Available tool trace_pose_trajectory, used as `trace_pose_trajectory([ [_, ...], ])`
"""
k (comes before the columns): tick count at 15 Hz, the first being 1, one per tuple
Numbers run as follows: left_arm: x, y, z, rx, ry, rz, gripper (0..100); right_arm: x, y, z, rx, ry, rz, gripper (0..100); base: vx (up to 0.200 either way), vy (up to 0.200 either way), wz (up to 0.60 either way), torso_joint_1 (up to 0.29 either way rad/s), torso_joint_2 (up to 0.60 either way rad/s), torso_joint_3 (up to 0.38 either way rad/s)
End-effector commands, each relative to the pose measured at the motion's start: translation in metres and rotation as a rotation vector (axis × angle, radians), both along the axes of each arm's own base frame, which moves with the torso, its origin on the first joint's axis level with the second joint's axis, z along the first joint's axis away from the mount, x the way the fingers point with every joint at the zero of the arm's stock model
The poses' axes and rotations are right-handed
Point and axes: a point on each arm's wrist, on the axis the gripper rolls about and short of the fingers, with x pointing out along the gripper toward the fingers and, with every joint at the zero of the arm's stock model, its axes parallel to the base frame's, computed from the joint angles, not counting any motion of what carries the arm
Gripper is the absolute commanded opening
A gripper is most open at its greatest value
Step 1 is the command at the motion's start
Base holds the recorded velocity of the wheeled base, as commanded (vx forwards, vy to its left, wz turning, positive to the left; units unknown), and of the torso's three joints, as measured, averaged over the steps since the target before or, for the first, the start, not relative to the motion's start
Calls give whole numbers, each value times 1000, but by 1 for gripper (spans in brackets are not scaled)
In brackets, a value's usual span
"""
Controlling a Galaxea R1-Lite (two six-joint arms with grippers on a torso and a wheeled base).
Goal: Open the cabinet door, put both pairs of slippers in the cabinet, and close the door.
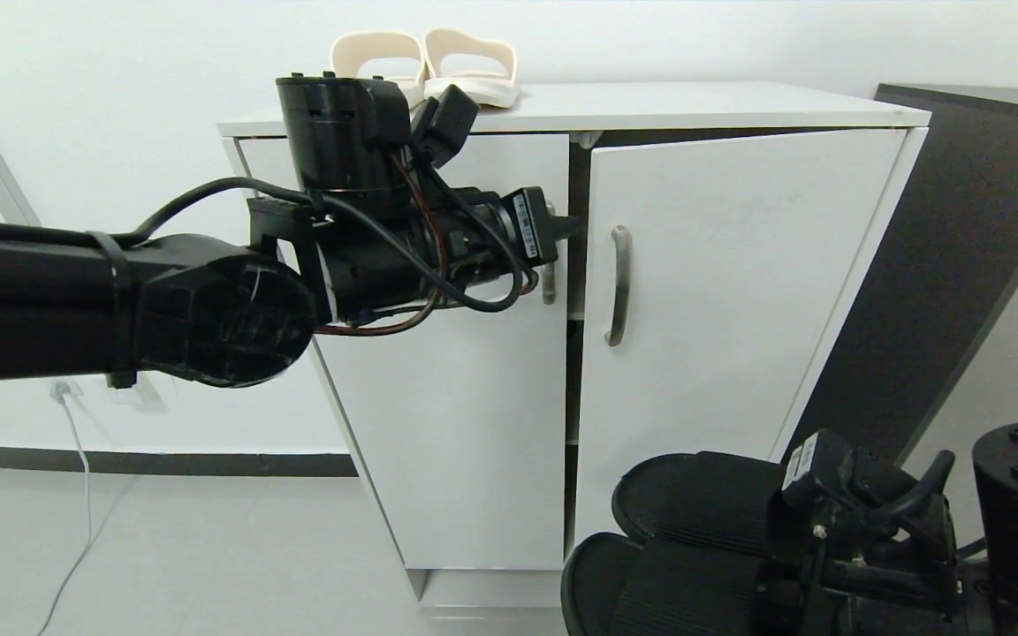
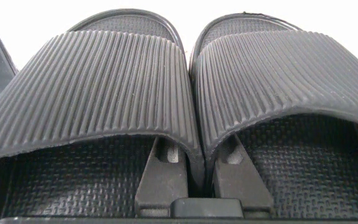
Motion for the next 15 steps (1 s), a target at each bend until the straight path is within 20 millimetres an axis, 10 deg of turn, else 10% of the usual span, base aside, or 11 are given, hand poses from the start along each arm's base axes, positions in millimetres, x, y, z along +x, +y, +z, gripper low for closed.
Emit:
trace_pose_trajectory([
  [1, 8, -6, -5, 2, 8, -2, 0, 0, 1, -1, -3, 3, 1, 0, 0, 0, 0, 0, 0, 0],
  [10, 6, -13, -7, -18, 27, -23, 0, 2, 3, -4, -16, 14, 2, 0, -89, 0, 0, 1, -1, 1],
  [15, -36, -55, -22, -37, -76, -179, 0, -1, 4, -5, -18, 13, 17, 0, -200, 0, 0, 3, 4, 3],
])
